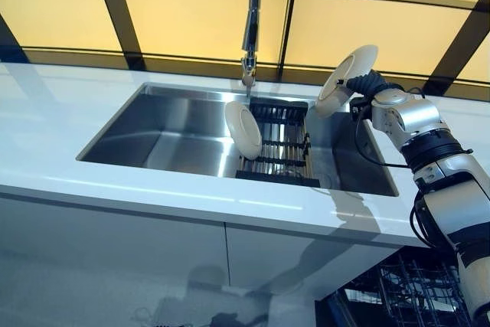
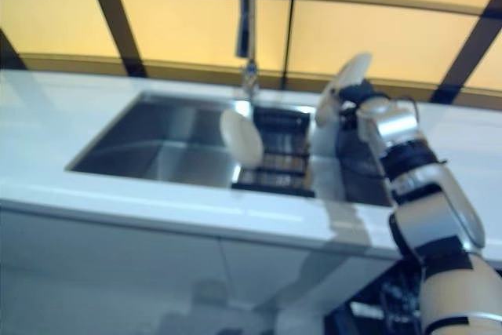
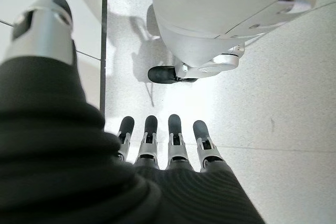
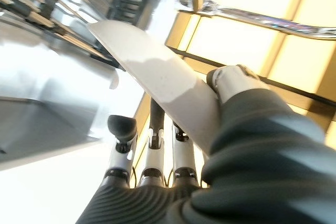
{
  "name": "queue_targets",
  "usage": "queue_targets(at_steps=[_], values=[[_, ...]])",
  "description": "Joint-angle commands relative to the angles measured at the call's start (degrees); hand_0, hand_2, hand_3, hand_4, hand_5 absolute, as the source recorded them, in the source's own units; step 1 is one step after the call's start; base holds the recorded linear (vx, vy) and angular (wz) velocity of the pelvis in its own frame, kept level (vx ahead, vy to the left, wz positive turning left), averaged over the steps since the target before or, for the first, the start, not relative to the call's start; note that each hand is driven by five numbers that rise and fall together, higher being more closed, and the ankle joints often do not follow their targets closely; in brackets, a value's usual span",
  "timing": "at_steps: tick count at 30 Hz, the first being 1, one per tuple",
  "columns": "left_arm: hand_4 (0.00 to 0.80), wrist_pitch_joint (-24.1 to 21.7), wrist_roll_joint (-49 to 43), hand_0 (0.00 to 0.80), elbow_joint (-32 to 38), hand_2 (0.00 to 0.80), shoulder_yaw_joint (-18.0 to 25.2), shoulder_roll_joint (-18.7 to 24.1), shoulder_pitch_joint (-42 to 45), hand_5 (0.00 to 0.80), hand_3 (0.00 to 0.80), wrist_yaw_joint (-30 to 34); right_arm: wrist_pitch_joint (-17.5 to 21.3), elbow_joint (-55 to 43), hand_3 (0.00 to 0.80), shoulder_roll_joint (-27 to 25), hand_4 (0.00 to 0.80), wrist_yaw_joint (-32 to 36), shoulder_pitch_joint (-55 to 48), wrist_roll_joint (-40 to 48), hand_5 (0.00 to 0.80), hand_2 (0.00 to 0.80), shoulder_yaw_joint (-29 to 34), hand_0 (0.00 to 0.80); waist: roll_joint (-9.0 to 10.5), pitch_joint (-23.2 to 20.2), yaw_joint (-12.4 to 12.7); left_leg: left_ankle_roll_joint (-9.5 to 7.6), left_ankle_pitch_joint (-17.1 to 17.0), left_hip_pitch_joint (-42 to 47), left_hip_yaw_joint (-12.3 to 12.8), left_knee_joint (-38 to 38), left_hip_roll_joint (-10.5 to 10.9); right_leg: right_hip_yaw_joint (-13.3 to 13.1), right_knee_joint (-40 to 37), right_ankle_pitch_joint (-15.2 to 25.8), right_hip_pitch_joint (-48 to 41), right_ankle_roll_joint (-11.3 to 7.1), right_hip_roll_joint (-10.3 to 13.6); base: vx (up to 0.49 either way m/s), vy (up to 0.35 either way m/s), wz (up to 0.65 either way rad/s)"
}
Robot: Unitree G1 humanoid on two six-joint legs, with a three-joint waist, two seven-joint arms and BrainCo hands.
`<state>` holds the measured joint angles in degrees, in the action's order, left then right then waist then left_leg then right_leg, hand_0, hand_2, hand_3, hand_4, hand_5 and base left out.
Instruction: Take plates into dishwasher
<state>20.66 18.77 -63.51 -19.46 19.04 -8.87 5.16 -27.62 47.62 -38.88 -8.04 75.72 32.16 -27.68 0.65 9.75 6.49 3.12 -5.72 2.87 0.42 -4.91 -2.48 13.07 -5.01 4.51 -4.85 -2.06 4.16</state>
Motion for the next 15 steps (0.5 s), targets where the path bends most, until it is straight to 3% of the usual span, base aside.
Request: queue_targets(at_steps=[1,9,15], values=[[0.000,-0.2,-2.6,0.000,-4.0,0.000,-2.6,1.2,-0.7,0.000,0.000,0.6,4.2,-2.5,0.800,-2.7,0.800,0.6,3.4,-2.8,0.800,0.800,-3.6,0.800,2.83,-3.6,0.2,1.03,4.6,2.5,2.3,-0.1,0.0,-1.2,0.0,-0.2,-1.3,-5.22,5.0,0.005,-0.003,-0.08],[0.000,-2.0,-3.9,0.000,-3.8,0.000,-1.4,1.7,-0.2,0.000,0.000,-0.4,4.1,-5.9,0.800,-5.8,0.800,6.0,1.3,-7.4,0.800,0.800,-4.3,0.800,3.77,-4.6,-1.0,0.69,5.1,3.2,3.4,-0.1,0.3,-2.5,0.0,0.1,-1.4,-5.72,5.0,-0.026,-0.008,-0.10],[0.000,-2.6,-4.6,0.000,-2.6,0.000,-0.5,2.9,-0.3,0.000,0.000,-0.5,3.8,-10.4,0.800,-10.7,0.800,10.3,-3.3,-10.0,0.800,0.800,-3.3,0.800,4.33,-5.2,-3.4,0.04,5.6,4.2,5.4,-0.1,0.5,-4.7,0.1,0.8,-1.1,-6.25,4.9,-0.047,-0.011,-0.16]])
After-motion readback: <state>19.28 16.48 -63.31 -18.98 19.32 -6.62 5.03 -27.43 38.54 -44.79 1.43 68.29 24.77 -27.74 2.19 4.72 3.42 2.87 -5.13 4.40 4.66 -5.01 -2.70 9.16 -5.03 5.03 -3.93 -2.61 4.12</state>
